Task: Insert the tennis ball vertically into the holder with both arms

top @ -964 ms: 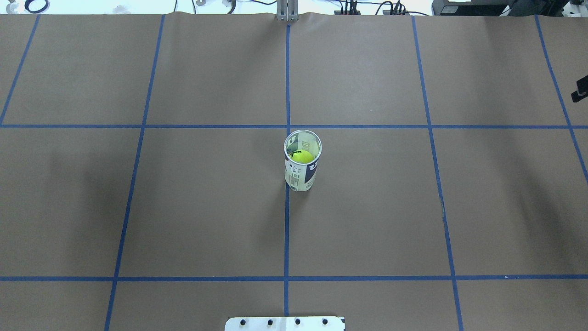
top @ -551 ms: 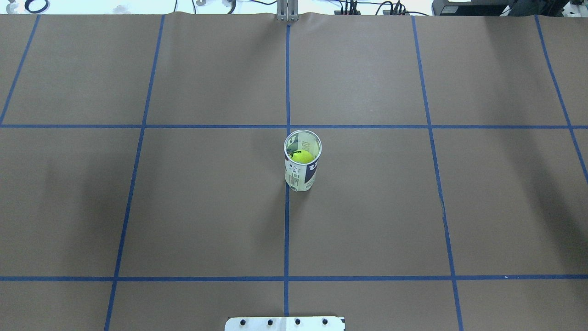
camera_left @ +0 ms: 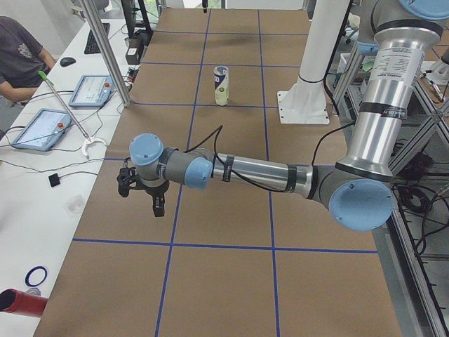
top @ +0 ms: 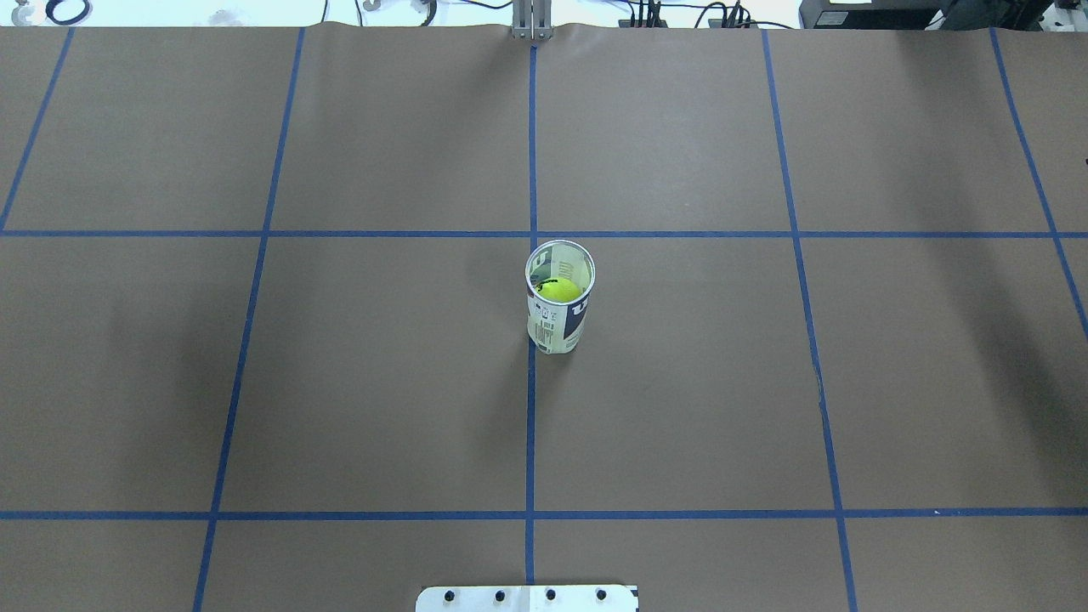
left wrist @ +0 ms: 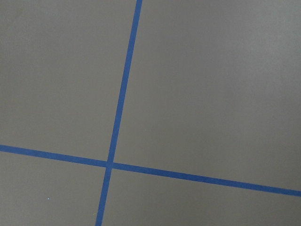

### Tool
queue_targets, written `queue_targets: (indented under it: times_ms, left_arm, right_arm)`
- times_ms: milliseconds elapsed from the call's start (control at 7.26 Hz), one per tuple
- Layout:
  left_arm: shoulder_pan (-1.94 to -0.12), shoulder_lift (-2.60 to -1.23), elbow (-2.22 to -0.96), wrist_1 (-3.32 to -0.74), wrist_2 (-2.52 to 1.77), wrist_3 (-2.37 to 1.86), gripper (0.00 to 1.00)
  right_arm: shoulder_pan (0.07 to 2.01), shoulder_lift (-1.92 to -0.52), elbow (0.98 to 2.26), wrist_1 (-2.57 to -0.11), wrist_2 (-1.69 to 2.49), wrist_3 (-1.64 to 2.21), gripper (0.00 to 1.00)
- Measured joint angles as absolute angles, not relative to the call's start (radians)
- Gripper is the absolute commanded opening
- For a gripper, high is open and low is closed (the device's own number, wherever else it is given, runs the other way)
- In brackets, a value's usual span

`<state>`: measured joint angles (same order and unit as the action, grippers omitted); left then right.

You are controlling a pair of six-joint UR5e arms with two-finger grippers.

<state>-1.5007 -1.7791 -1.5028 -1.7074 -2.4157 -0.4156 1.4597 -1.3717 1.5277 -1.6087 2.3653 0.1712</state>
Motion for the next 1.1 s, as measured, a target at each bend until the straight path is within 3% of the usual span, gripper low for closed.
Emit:
queue_targets:
  times_ms: [1101]
  left_arm:
    - [-1.498,-1.719,-1.522,-1.696,-2.318,-0.259,1.0]
  right_arm:
    - [1.458,-1.362,1.516,-1.6,2.352,0.164,0.99]
